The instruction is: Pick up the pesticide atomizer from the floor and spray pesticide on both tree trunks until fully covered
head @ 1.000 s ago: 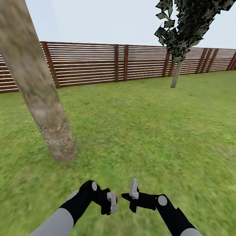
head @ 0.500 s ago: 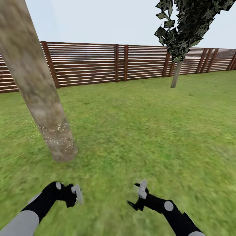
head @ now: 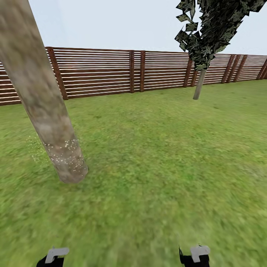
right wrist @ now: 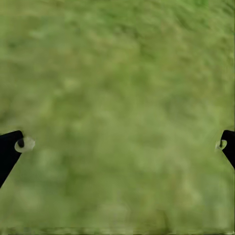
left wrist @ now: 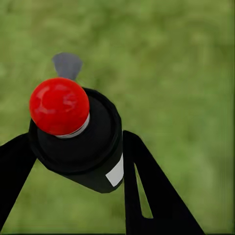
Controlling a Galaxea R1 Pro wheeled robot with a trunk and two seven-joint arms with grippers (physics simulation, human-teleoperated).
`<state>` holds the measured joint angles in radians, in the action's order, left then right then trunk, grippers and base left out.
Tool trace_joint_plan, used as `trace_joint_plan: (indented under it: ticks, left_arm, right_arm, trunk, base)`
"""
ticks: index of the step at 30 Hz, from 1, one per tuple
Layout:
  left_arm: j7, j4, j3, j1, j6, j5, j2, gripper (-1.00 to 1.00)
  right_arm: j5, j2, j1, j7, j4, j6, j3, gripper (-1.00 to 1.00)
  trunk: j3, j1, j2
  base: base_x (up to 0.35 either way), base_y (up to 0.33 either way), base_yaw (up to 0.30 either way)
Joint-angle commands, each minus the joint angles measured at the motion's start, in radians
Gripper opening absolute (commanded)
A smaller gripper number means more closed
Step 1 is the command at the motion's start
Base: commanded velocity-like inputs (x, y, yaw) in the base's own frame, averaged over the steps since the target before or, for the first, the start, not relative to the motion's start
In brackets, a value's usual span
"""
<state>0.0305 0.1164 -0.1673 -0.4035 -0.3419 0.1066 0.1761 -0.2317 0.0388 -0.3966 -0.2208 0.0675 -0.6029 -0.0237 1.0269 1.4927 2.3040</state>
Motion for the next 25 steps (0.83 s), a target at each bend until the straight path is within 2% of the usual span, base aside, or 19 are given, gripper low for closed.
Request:
trace_joint_plan:
  ticks: [1, 7, 25]
  left_arm:
    - [0.0, -0.001, 0.0, 0.002, -0.003, 0.0, 0.0, -1.0]
    - [0.0, -0.015, -0.001, 0.005, -0.008, -0.001, 0.001, -1.0]
    - [0.0, -0.018, -0.001, 0.005, -0.009, 0.001, 0.002, -1.0]
  right_arm:
    - [0.0, 0.0, 0.0, 0.001, -0.009, 0.0, 0.0, 1.0]
    - [-0.001, 0.0, 0.014, 0.003, -0.04, 0.006, 0.001, 1.0]
    - [-0.001, 0.001, 0.025, 0.003, -0.041, 0.006, 0.001, 1.0]
  trunk:
    - [0.0, 0.0, 0.0]
    - [0.0, 0.0, 0.0]
    - [0.0, 0.0, 0.0]
  base:
    - [0.0, 0.0, 0.0]
    - [0.0, 0.0, 0.0]
    - [0.0, 0.0, 0.0]
